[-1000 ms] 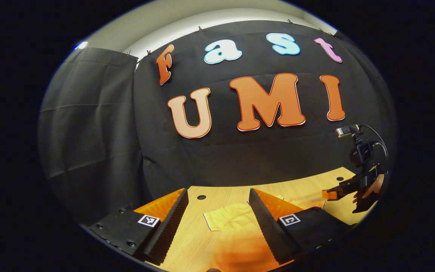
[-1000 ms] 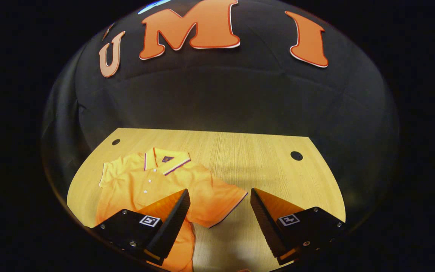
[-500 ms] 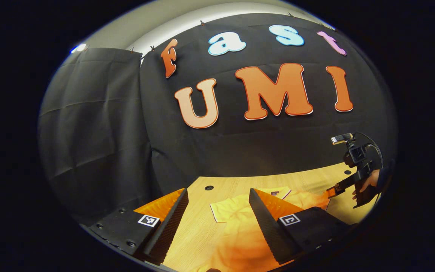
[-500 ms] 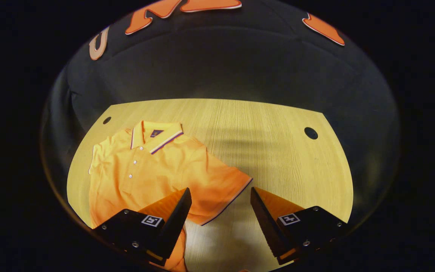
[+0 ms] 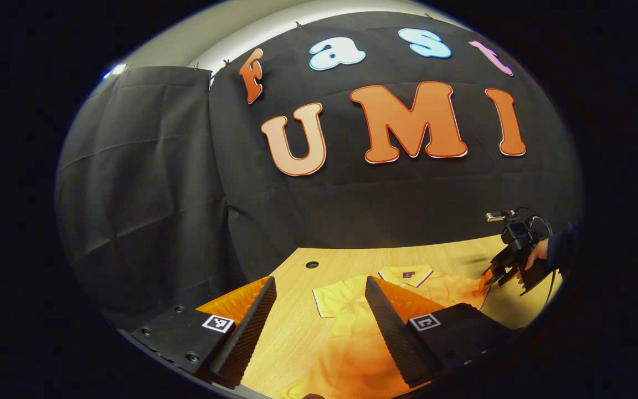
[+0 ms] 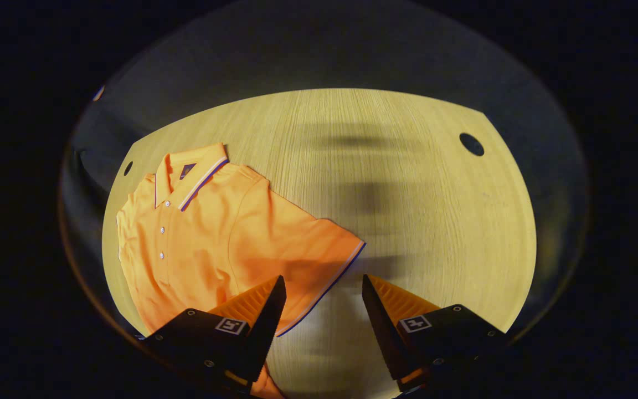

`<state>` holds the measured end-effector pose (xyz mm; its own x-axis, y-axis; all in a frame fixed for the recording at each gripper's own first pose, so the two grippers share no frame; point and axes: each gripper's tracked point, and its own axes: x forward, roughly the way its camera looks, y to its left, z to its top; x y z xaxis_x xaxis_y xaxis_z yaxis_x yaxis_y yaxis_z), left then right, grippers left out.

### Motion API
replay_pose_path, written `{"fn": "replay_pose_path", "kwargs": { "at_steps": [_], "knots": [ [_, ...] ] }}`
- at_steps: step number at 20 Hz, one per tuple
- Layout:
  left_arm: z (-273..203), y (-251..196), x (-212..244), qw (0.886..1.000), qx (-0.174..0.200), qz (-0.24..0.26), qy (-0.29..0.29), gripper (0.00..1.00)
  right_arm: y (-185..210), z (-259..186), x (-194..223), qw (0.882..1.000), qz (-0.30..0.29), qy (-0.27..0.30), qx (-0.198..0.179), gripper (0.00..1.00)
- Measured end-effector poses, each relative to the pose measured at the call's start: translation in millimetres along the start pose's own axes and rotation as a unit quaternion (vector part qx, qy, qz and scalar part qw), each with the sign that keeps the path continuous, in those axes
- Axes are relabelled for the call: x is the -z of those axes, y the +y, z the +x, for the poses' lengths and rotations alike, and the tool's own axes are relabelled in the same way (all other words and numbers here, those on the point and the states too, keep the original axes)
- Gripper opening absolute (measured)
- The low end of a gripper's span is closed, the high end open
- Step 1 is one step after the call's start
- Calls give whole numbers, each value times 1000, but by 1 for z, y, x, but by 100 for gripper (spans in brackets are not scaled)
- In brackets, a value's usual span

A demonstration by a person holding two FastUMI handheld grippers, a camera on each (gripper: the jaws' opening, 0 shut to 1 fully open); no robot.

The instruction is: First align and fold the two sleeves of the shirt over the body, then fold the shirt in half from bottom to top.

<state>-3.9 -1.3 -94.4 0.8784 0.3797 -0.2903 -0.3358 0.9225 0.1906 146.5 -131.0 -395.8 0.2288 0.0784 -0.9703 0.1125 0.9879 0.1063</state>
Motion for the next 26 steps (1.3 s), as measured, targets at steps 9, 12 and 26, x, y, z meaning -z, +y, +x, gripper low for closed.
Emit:
{"fn": "replay_pose_path", "kwargs": {
  "at_steps": [9,12,26],
  "knots": [
    [6,-1,16,1000,4,-12,21,99,4,18,10,996,9,76,40,61],
    [9,3,19,999,2,-25,24,99,13,17,9,996,21,87,20,37],
    [3,18,26,999,-6,-46,25,99,69,-14,-21,994,28,44,-92,0]
  ]
}}
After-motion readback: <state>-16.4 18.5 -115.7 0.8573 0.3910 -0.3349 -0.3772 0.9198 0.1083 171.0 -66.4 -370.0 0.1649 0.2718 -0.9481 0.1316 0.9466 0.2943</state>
